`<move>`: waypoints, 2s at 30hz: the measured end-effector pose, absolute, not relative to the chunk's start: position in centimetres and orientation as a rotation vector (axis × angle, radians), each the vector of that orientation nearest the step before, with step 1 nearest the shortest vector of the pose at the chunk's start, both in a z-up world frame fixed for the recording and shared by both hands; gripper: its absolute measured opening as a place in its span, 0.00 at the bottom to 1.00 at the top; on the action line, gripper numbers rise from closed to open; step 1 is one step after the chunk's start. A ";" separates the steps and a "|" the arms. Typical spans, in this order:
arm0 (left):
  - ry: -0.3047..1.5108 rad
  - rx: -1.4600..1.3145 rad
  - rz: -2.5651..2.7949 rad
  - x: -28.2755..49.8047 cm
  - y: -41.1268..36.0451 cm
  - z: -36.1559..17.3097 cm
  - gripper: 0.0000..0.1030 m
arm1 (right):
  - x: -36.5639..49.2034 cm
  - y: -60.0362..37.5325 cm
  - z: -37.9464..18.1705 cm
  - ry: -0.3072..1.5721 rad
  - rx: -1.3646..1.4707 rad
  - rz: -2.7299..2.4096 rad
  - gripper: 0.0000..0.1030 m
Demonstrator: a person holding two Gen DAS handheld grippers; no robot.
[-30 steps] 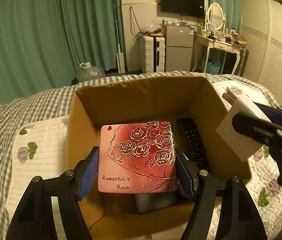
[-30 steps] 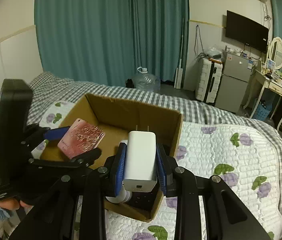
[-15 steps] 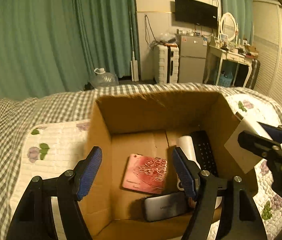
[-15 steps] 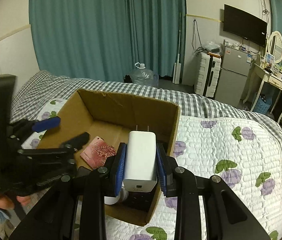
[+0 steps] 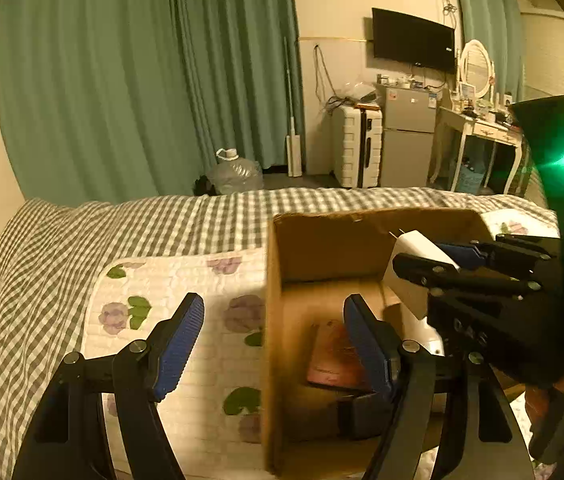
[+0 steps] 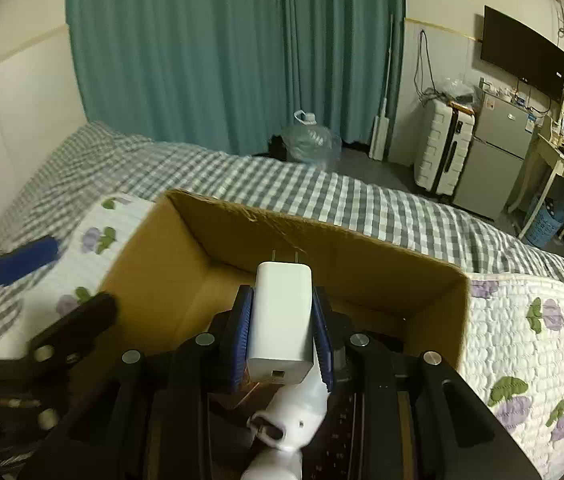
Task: Organize rigid objects
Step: 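Lower the charger cube into the box and open the right tool, then grasp the white tissue pack with the right tool while the left tool grasps the light blue earbud case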
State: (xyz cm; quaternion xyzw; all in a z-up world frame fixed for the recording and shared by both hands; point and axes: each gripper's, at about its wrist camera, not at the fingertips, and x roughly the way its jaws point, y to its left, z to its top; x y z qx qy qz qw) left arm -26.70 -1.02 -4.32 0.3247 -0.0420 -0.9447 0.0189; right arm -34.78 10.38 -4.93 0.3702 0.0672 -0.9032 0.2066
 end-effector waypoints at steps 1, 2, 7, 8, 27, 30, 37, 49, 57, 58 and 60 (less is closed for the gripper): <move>-0.126 1.016 -2.929 -26.8 -1.3 -4.5 0.73 | -35.0 10.3 -5.2 0.184 1.043 -2.510 0.28; -0.120 1.018 -2.924 -26.9 -1.5 -4.7 0.73 | -35.1 10.2 -5.4 0.181 1.057 -2.503 0.28; -0.092 1.027 -2.920 -26.4 -2.3 -4.7 0.73 | -34.2 10.6 -4.2 0.180 1.009 -2.552 0.55; -0.094 1.021 -2.922 -26.0 -2.3 -4.3 0.73 | -34.1 11.0 -3.4 0.165 0.994 -2.560 0.61; -0.062 0.920 -2.931 -14.8 -4.2 1.5 0.74 | -17.5 14.4 1.9 0.255 0.920 -2.698 0.99; -0.057 0.937 -2.903 -13.8 -4.7 -0.4 0.74 | -17.0 14.0 -1.2 0.226 1.008 -2.664 0.99; -0.059 1.057 -2.833 -14.4 -5.7 -7.3 0.74 | -17.6 11.7 -9.7 0.285 1.170 -2.577 0.99; -0.129 1.225 -2.783 -16.0 -6.2 -13.8 0.74 | -21.9 9.5 -16.5 0.265 1.349 -2.432 0.78; -0.170 1.260 -2.803 -16.1 -4.8 -14.1 0.74 | -20.4 11.3 -15.5 0.206 1.327 -2.404 0.59; -0.177 1.264 -2.808 -16.1 -4.4 -14.0 0.74 | -20.1 12.1 -15.0 0.200 1.327 -2.413 0.59; -0.180 1.282 -2.833 -16.1 -3.3 -13.7 0.74 | -19.4 13.7 -14.0 0.212 1.307 -2.455 0.58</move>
